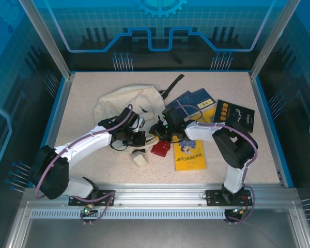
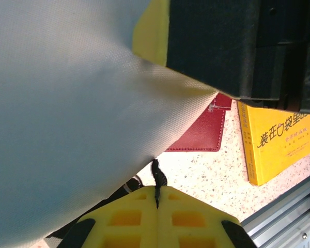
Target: Pack the student bag
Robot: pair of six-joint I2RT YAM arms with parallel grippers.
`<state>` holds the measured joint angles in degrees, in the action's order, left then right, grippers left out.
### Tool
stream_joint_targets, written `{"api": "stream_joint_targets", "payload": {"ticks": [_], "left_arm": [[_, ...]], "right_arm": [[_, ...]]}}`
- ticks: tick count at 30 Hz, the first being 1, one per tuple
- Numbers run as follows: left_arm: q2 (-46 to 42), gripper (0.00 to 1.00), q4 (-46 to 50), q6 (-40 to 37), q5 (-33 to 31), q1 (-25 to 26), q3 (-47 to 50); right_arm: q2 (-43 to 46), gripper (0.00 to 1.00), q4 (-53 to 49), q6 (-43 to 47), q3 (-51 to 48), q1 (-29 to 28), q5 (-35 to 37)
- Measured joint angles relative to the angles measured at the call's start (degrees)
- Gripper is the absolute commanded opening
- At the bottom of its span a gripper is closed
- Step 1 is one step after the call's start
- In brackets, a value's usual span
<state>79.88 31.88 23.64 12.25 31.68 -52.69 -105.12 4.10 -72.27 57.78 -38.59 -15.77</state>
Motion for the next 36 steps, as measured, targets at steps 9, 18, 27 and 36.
{"api": "stream_joint_targets", "payload": {"ticks": [9, 18, 27, 36], "left_arm": [[0.0, 0.00, 0.2, 0.0, -2.4, 0.0, 0.0], [0.0, 0.00, 1.7, 0.0, -6.2, 0.0, 0.0], [0.0, 0.00, 3.6, 0.0, -6.4, 0.0, 0.0], [0.0, 0.00, 3.5, 0.0, -6.0, 0.0, 0.0]], "right_arm": [[1.4, 0.13, -3.8, 5.3, 0.3, 5.2, 1.3], [-0.3, 0.21, -8.2, 12.5, 5.9, 11.9, -1.3], [2.3, 0.58, -11.3, 13.1, 5.7, 11.4, -2.8], [9.9, 0.57, -9.4, 4.5, -0.8, 3.0, -2.9]]}}
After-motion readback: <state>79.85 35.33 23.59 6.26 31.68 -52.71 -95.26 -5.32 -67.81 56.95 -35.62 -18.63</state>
